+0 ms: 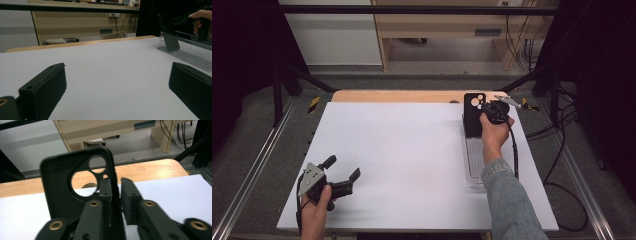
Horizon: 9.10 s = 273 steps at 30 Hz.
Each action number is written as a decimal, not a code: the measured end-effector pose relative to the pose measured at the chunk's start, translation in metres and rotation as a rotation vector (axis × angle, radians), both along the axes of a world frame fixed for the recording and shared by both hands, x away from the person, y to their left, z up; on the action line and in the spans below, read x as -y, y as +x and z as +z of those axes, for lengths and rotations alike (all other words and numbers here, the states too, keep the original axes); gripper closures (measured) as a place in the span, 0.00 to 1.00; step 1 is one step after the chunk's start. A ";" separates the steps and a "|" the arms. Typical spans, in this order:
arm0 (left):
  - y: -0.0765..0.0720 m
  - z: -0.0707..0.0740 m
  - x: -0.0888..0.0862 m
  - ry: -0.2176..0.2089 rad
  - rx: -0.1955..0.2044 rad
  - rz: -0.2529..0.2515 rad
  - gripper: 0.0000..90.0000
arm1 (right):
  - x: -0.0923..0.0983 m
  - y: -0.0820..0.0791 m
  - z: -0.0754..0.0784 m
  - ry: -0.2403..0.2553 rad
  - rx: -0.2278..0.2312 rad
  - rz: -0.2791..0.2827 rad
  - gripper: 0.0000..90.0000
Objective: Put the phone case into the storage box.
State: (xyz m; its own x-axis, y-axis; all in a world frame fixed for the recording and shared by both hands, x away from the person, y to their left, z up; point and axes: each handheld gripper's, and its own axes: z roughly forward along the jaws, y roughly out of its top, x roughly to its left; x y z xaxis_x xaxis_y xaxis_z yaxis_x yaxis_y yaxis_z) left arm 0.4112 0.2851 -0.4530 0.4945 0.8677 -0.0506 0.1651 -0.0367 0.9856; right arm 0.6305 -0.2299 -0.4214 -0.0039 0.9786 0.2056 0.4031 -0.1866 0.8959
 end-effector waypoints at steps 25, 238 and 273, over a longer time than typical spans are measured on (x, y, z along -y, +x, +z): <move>0.000 0.001 -0.001 -0.001 0.005 0.003 0.01 | -0.007 -0.014 0.017 -0.065 0.064 0.038 0.82; -0.022 0.006 -0.007 0.068 0.020 -0.024 0.01 | -0.011 -0.134 0.121 -0.065 0.288 0.446 0.03; -0.025 0.009 -0.010 0.049 0.031 -0.034 0.01 | 0.038 -0.159 0.133 -0.084 0.311 0.367 0.02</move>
